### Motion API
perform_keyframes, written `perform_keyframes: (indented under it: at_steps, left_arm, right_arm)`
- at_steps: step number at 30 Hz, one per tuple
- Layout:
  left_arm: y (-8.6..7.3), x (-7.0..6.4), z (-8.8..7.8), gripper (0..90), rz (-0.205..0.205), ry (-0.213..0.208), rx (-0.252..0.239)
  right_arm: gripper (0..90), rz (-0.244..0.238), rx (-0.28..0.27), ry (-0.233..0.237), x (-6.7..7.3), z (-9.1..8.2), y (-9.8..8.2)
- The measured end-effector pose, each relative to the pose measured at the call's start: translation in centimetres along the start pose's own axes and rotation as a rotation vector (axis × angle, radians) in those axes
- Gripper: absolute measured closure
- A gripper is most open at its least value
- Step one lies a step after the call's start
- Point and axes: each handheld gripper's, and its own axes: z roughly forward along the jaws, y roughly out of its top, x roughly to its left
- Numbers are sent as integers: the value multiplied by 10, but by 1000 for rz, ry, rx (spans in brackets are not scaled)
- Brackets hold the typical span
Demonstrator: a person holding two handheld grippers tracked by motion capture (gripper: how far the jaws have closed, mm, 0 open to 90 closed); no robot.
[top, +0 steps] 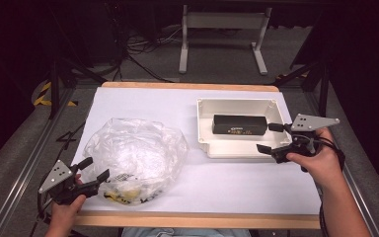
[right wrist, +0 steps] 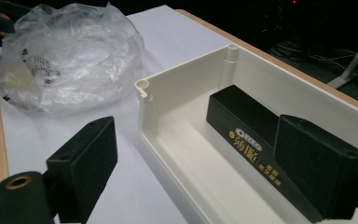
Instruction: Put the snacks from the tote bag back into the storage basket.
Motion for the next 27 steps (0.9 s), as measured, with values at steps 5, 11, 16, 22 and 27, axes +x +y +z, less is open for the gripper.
perform_keyframes:
  at_steps: [5,11,16,22,27]
  left_arm:
    - [0,0,0,227,0,0,-1]
    - [0,-1,0,227,0,1,0]
    - [0,-1,-1,227,2,1,-1]
    - [0,-1,0,227,3,-3,1]
    - [0,0,-1,227,5,-6,-1]
  right_arm:
    - [141,34,-63,-29,9,6,-11]
    - [142,52,-81,-50,20,14,-25]
    - [142,63,-69,-51,31,27,-43]
    - [143,87,-86,-79,35,34,-57]
    - [145,95,-97,-83,38,38,-69]
